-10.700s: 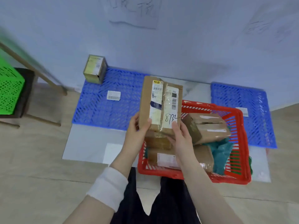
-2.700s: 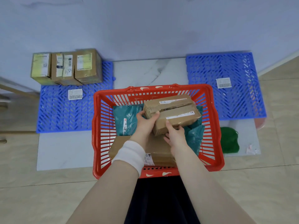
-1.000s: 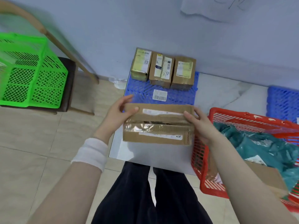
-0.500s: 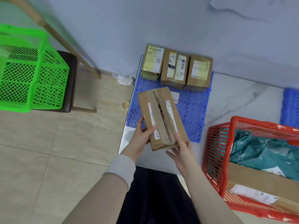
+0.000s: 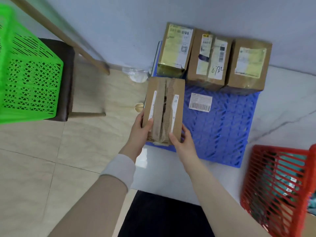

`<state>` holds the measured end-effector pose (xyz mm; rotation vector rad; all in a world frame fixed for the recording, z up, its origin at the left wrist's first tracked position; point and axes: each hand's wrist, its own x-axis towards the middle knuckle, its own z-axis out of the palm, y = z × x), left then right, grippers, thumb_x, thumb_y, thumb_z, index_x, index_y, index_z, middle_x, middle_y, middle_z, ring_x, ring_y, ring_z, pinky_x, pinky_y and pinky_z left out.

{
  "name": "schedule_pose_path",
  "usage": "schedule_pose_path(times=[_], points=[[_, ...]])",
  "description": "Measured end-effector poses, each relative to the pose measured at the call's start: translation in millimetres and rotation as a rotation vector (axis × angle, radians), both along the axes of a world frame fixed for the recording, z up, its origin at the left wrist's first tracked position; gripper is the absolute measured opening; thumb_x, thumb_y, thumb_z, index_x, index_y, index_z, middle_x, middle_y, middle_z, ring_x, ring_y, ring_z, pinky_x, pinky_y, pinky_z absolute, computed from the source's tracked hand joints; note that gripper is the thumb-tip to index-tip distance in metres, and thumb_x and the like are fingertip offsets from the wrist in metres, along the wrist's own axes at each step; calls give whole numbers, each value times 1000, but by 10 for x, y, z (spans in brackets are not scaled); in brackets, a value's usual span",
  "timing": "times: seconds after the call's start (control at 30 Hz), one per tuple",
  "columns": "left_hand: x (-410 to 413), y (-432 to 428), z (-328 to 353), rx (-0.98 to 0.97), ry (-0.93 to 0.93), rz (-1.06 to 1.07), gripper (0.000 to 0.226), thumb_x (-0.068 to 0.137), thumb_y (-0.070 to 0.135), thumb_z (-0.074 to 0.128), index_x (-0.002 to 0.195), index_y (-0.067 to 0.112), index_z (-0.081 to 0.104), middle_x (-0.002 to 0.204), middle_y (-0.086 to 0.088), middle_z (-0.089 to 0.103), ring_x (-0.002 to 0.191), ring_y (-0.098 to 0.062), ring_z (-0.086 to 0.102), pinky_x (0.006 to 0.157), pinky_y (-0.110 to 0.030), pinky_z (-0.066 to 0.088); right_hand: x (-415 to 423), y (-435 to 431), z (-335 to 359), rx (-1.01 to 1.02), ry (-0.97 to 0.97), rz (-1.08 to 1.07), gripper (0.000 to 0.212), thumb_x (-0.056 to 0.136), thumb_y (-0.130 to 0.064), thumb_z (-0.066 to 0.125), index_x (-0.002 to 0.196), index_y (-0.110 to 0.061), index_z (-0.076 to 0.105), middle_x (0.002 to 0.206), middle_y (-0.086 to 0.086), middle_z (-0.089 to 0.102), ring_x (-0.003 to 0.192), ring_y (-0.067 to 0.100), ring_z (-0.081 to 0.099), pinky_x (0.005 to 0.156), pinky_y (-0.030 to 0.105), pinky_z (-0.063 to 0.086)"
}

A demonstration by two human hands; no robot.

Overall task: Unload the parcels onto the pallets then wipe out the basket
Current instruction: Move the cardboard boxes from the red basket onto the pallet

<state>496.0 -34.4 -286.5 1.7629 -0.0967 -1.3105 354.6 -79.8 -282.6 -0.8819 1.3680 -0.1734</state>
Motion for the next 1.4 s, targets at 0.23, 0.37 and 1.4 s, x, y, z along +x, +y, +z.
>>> schedule_pose_path(times=[0.23,0.37,1.4], points=[[192,-141,-251,-5,-128,-66,44,91,15,53,133,22,42,104,22,59,88,13,60,73,-9,50,194,-122,-271,-106,145,70,46,90,-18,57,133,-16,42,117,-6,53,102,4,49,85,15,41],[209,-202,-294,43,-178,-64,42,89,16,54,130,22,44,106,13,61,98,-2,61,86,-25,50,263,-166,-291,-174,224,128,43,90,-19,55,132,-18,43,110,-10,52,99,3,49,71,7,39],[-3753,-138,2044,-203,-606,-605,41,87,15,59,126,11,51,130,-5,55,120,-18,49,97,-17,31,-3718,-7,2136,-704,434,87,38,88,-20,59,124,-13,51,131,5,51,128,19,41,103,30,34]])
